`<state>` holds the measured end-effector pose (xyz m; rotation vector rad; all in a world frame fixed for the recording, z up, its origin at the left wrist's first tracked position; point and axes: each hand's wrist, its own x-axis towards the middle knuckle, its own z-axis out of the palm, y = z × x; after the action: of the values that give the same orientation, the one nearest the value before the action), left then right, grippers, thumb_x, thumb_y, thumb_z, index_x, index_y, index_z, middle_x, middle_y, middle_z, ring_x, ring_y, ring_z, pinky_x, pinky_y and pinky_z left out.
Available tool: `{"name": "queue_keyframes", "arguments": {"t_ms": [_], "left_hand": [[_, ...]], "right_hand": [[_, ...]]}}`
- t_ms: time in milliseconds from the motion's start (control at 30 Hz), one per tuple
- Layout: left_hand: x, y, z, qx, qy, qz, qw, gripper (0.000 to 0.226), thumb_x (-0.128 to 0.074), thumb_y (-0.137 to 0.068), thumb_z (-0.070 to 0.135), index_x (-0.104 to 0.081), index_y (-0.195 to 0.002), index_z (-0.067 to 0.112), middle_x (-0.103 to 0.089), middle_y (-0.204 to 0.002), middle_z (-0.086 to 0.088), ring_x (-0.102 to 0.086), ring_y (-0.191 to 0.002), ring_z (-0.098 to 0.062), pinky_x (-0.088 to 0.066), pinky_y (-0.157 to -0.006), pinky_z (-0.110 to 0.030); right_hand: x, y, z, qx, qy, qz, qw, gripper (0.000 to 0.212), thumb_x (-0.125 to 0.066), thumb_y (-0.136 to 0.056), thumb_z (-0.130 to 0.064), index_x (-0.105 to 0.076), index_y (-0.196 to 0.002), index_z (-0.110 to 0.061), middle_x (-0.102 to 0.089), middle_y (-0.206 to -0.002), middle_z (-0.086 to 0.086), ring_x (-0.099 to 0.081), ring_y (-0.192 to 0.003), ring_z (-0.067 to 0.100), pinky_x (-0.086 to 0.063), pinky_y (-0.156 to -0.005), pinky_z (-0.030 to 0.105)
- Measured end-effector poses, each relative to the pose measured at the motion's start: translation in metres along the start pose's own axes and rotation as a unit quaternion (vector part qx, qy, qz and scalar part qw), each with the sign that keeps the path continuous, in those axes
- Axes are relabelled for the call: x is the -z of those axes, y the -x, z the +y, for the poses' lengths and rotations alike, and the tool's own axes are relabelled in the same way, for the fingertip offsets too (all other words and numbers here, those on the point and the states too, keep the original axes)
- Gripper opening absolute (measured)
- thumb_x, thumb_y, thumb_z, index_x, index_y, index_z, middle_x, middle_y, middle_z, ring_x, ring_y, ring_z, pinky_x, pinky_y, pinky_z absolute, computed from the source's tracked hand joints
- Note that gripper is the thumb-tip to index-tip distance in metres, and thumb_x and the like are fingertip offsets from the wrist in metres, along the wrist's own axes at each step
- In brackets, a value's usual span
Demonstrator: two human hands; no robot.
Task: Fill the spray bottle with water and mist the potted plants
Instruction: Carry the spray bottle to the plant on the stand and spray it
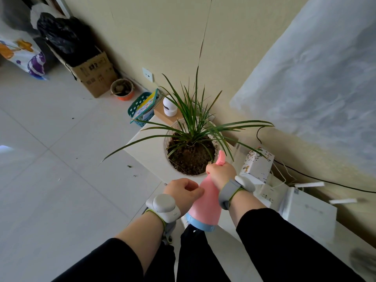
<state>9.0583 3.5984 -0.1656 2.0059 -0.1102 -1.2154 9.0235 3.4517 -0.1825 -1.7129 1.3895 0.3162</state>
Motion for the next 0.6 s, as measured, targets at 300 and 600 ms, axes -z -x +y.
{"name": "queue_keyframes", "arguments": {"t_ms": [300, 600], "left_hand": [[0.0, -0.004, 0.004, -0.005, 0.013, 0.013, 1.0, 0.008, -0.071, -0.08, 0.036, -0.067, -0.086, 0.032, -0.069, -0.084, 0.015, -0.063, -0.075, -0.002, -0.046, -0.06, -0.016], [-0.002, -0.005, 0.007, -0.006, 0.011, 0.025, 1.0, 0.011, -0.07, -0.081, 0.036, -0.069, -0.091, 0.029, -0.069, -0.084, 0.016, -0.063, -0.075, -0.001, -0.045, -0.058, -0.014]], "right_hand": [[0.004, -0.003, -0.01, 0.023, 0.013, -0.005, 1.0, 0.036, -0.053, -0.07, -0.004, -0.024, -0.052, -0.015, -0.029, -0.051, 0.003, -0.025, -0.048, 0.021, -0.017, -0.047, 0.031], [0.006, -0.005, -0.014, 0.036, 0.017, -0.007, 0.999, 0.036, -0.054, -0.063, -0.01, -0.022, -0.051, -0.02, -0.025, -0.046, -0.002, -0.023, -0.046, 0.018, -0.015, -0.046, 0.031]]}}
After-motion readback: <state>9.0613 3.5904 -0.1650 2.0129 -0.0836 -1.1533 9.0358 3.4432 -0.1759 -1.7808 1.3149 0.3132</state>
